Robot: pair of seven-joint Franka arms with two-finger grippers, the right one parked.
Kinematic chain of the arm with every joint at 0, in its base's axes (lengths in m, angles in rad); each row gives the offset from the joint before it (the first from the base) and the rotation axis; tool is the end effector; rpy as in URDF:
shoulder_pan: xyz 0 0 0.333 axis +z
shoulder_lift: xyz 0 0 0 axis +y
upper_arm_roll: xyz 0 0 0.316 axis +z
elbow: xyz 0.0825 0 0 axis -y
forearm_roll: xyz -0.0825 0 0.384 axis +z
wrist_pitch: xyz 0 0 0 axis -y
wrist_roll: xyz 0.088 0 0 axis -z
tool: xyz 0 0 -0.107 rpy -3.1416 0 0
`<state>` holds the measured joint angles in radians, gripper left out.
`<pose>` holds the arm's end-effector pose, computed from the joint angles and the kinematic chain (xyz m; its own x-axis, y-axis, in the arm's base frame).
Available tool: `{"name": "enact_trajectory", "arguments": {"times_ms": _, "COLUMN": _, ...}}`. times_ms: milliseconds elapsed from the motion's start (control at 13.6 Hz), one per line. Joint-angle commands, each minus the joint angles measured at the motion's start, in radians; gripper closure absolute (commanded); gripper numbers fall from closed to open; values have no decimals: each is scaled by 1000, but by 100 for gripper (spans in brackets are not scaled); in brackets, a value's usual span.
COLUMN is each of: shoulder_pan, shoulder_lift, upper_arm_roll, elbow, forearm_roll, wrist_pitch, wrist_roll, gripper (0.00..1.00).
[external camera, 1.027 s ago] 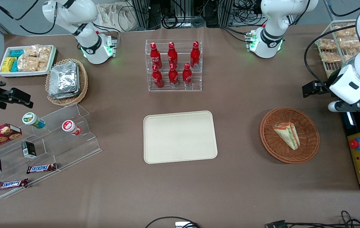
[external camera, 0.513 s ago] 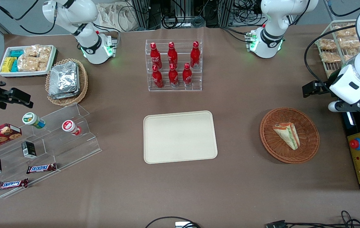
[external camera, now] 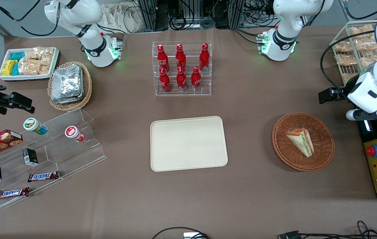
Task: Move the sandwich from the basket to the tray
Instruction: 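Move the left gripper over the wrapped sandwich in the wicker basket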
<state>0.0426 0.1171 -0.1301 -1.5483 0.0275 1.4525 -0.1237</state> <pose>0.5705 -0.0429 0.5604 0.9775 0.0390 -0.2072 0.0318 -0.9988 -0.0381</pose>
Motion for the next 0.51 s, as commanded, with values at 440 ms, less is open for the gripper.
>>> {"name": "enact_trajectory", "arguments": {"times_ms": 440, "shoulder_pan": 5, "shoulder_lift": 222, "upper_arm_roll": -2, "elbow": 16, "forearm_roll": 3, "wrist_pitch": 11, "wrist_roll": -304, "gripper": 0}}
